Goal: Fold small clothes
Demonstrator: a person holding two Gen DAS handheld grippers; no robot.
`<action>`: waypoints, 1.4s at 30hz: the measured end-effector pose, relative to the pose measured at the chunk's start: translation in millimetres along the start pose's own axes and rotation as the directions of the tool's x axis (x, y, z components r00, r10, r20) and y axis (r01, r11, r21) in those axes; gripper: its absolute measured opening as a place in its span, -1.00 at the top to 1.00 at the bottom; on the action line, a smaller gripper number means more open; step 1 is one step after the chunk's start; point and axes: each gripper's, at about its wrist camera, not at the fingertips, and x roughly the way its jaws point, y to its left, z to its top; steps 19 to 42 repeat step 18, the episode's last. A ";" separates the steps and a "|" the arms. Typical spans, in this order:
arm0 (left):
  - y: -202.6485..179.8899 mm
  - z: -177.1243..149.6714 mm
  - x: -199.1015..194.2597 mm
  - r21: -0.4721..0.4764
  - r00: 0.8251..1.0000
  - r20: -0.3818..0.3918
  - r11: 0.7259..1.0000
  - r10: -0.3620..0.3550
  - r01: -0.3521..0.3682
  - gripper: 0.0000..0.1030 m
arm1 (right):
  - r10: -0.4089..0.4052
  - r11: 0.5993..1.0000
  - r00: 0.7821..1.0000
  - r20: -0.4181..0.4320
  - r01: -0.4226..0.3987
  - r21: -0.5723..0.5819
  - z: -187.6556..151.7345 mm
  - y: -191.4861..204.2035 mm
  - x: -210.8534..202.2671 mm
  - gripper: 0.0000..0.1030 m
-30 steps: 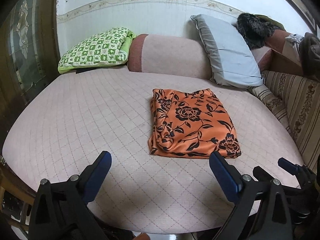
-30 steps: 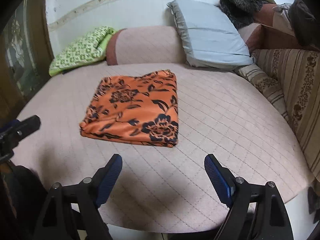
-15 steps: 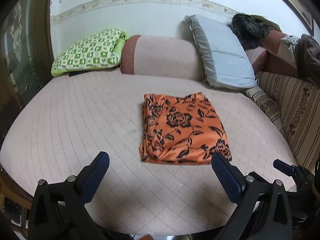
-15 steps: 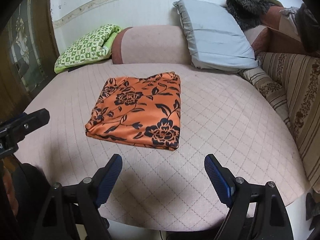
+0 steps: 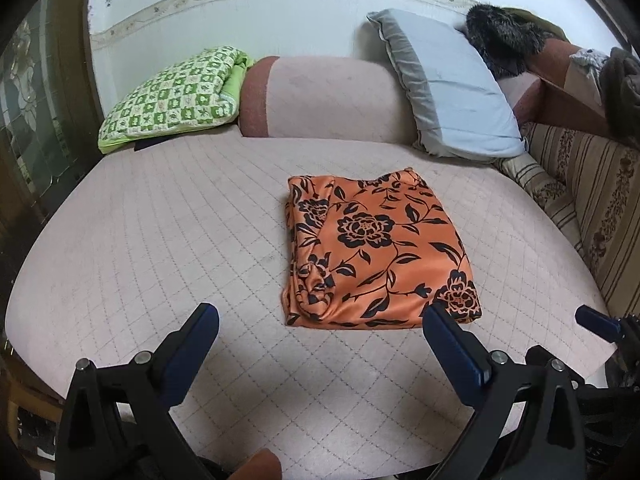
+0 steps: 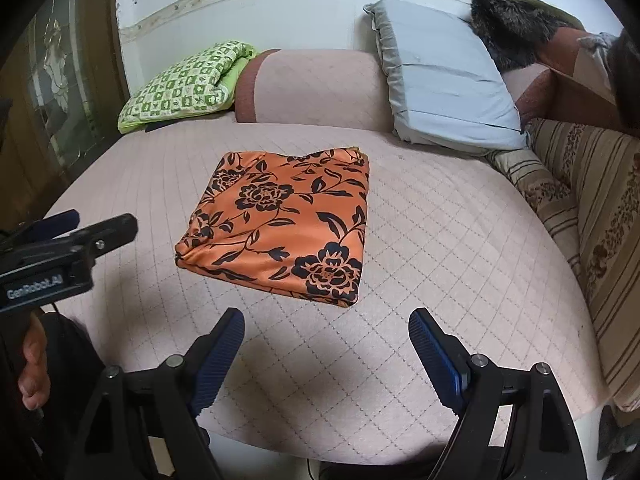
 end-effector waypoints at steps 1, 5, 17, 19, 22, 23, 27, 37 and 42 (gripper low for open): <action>-1.5 1.2 2.3 0.006 1.000 -0.005 1.000 0.006 -0.006 -0.97 | 0.000 1.000 1.000 -0.002 0.000 -0.008 1.2 0.6 0.3 -0.68; -5.7 5.6 8.8 0.024 1.000 -0.006 0.999 0.030 -0.030 -0.97 | 0.001 0.999 1.000 -0.005 -0.001 -0.035 5.3 3.0 3.4 -0.68; -11.2 21.2 33.2 0.027 1.000 -0.014 0.999 0.028 -0.028 -0.97 | -0.008 0.999 1.000 -0.011 0.007 -0.050 19.2 5.3 14.3 -0.68; -11.3 22.6 34.1 0.027 1.000 -0.016 0.999 0.026 -0.026 -0.97 | -0.009 0.999 1.000 -0.011 0.008 -0.051 19.8 5.9 14.9 -0.68; -11.3 22.6 34.1 0.027 1.000 -0.016 0.999 0.026 -0.026 -0.97 | -0.009 0.999 1.000 -0.011 0.008 -0.051 19.8 5.9 14.9 -0.68; -11.3 22.6 34.1 0.027 1.000 -0.016 0.999 0.026 -0.026 -0.97 | -0.009 0.999 1.000 -0.011 0.008 -0.051 19.8 5.9 14.9 -0.68; -11.3 22.6 34.1 0.027 1.000 -0.016 0.999 0.026 -0.026 -0.97 | -0.009 0.999 1.000 -0.011 0.008 -0.051 19.8 5.9 14.9 -0.68; -11.3 22.6 34.1 0.027 1.000 -0.016 0.999 0.026 -0.026 -0.97 | -0.009 0.999 1.000 -0.011 0.008 -0.051 19.8 5.9 14.9 -0.68; -11.3 22.6 34.1 0.027 1.000 -0.016 0.999 0.026 -0.026 -0.97 | -0.009 0.999 1.000 -0.011 0.008 -0.051 19.8 5.9 14.9 -0.68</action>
